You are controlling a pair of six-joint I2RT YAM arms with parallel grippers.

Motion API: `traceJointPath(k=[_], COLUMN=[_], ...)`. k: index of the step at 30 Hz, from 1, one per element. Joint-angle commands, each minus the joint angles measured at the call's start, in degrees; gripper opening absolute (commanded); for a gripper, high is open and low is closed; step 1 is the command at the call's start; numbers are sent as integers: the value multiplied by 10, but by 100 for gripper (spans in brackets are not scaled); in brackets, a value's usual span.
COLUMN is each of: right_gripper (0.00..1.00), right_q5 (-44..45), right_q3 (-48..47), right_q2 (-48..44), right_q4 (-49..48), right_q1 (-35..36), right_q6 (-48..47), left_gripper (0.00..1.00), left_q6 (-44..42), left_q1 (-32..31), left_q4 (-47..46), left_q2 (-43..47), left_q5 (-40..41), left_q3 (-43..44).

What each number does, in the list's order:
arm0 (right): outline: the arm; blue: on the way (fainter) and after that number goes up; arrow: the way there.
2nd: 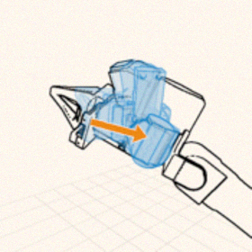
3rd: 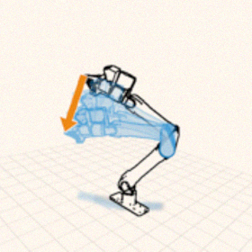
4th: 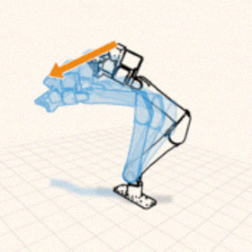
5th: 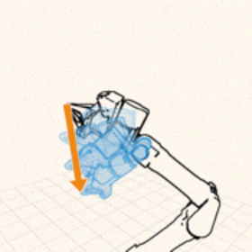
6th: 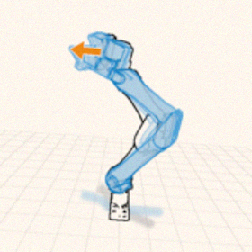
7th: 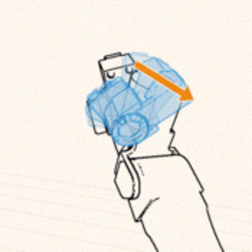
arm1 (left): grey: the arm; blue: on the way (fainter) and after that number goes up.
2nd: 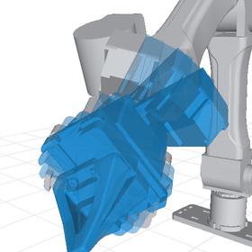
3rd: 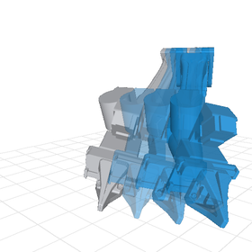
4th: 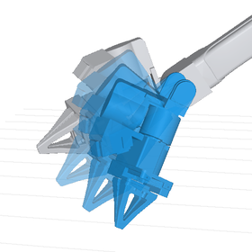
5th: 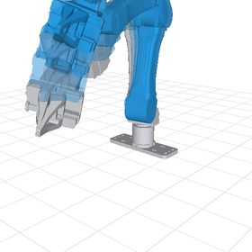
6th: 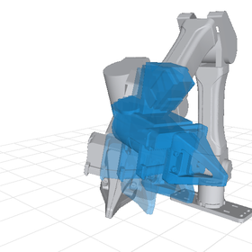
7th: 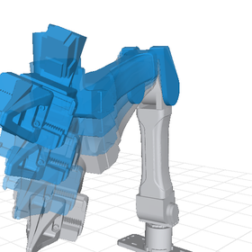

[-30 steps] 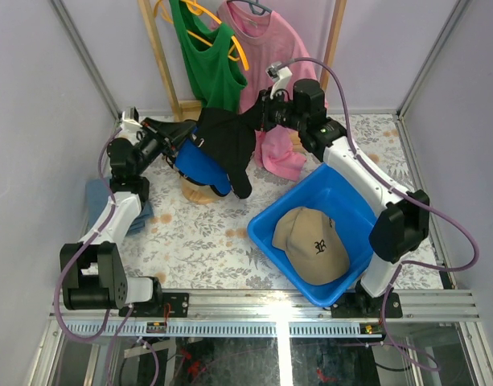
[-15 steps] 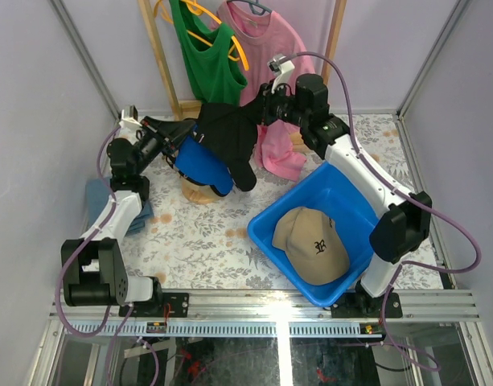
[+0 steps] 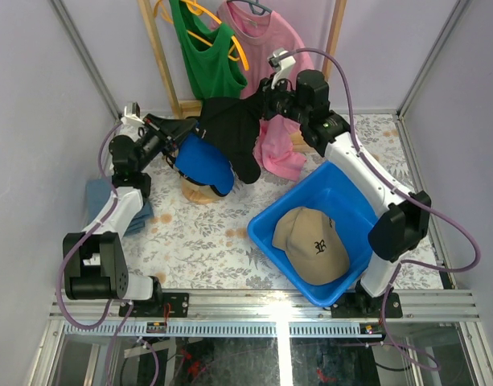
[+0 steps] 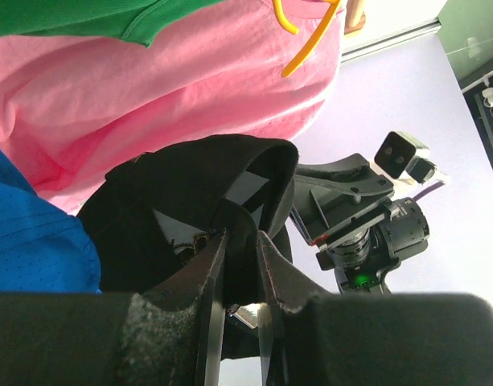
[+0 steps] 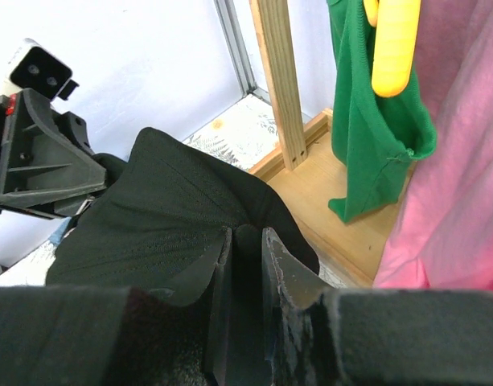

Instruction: Stack the hats

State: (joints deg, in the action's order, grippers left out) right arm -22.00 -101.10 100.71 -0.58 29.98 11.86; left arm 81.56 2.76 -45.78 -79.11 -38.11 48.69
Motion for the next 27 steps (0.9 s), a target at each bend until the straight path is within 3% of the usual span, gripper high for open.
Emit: traceJointPath(k=[1,12,27], right_gripper=[0,0,0], right_q5=[38,32,3], right_q3=[-48,-63,-15], right_q2=[27,93,86], right_q4=[-56,-88,-113], right_q1=[-9,-9,1], right_q6=[-19,-3,17], left_gripper=[16,17,17], left_q6=[-58,-163,-189], left_q1=[2,31,63], left_q4=[25,133,161], left_q2=[8,51,127], left_q5=[5,24,35], left_q3=[28,15,-61])
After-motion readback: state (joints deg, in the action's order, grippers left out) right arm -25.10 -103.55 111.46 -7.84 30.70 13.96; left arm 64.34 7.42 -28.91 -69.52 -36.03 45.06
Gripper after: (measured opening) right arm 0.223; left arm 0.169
